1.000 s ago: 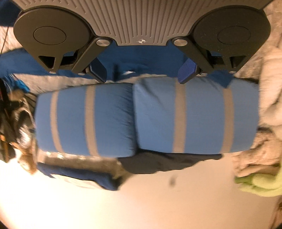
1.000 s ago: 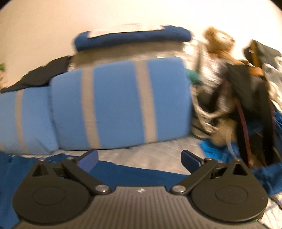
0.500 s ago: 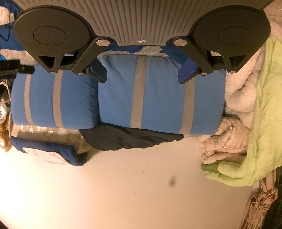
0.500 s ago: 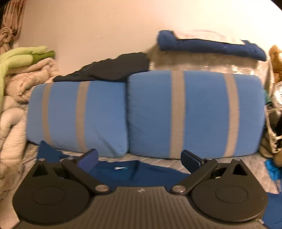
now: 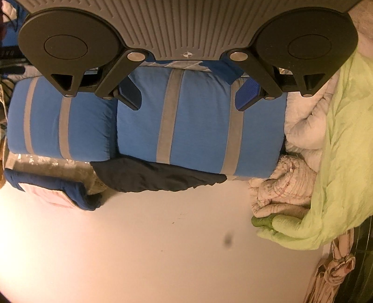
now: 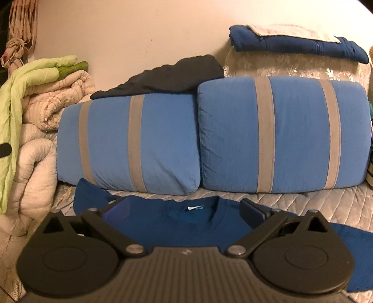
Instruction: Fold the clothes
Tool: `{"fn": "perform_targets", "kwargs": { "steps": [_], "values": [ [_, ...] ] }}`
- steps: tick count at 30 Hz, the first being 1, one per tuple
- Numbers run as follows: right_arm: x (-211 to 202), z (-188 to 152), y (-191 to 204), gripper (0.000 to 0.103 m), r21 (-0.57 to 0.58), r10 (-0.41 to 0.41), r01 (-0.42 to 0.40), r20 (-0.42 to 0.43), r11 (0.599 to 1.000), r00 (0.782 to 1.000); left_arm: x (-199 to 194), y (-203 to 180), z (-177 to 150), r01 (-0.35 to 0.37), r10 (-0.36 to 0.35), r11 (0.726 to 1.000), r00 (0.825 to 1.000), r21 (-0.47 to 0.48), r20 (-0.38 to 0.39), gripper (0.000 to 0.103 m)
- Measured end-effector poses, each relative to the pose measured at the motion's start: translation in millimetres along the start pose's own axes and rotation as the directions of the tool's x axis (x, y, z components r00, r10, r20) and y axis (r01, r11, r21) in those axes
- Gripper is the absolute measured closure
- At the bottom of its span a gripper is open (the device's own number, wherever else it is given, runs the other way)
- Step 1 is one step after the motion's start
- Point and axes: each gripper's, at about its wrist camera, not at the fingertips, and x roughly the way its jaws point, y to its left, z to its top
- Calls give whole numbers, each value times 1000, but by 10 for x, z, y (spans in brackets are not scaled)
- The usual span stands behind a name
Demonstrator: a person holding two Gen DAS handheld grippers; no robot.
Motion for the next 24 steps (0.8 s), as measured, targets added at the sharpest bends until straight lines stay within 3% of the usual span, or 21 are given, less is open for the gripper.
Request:
{"fn": "perform_targets", "kwargs": {
  "steps": [8,16,19,24],
  "values": [
    [397,-379,152,0,40,-69,67,54,997,996,253,229,-163,-53,51,994,998,-96,-22,15],
    [846,-901,320,0,-70,-23,24,16,997,1000,522,522,-421,-115,111,987,993,-116,-36,15],
    [918,-1016,257,0,-45,-17,17,1,999,1000,707,614,-571,-187,181,979,981,-82,-74,15],
    [942,-1051,117,0,23,-60,61,-22,998,998,995,877,-847,-249,230,963,959,-106,-163,15]
  ]
}}
